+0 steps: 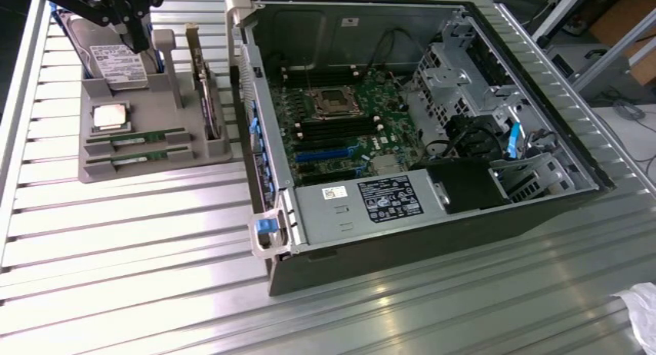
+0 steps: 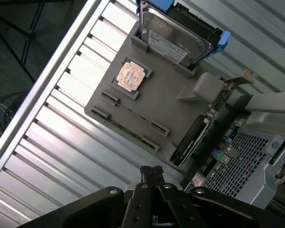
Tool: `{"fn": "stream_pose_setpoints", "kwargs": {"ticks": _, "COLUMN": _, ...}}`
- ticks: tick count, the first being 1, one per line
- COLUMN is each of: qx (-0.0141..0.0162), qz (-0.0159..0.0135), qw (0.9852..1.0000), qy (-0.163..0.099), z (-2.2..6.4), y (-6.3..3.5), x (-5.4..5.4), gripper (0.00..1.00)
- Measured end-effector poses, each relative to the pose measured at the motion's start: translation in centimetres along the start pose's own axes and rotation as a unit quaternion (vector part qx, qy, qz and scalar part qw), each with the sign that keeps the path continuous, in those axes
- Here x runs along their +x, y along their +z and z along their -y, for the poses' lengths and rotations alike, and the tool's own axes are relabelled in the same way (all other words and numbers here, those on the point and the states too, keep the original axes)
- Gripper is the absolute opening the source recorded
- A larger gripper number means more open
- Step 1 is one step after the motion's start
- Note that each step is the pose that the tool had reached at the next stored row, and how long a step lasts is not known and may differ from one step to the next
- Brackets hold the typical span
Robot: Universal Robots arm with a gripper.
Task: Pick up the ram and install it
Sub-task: 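Pick up the ram and move it above insertion slot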
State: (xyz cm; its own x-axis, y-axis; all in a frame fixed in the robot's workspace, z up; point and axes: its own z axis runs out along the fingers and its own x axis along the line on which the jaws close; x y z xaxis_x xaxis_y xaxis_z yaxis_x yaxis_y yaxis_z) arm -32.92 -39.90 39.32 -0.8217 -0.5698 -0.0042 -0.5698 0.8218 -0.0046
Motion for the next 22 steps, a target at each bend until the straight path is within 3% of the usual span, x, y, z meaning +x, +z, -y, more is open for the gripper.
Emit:
{"fn": "stream_pose_setpoints", "kwargs": {"ticks": 12, "qx": 0.0038, "qz": -0.0025, "qw": 0.9987, "qy": -0.051, "z": 0.0, "y": 0.0, "x": 0.0, "gripper": 0.11}}
{"fn": "stream_pose_setpoints", "kwargs": {"ticks": 22, "qx": 0.0058, "qz": -0.0039, "qw": 0.9965, "qy": -0.084, "z": 0.0, "y": 0.0, "x": 0.0, "gripper": 0.11}}
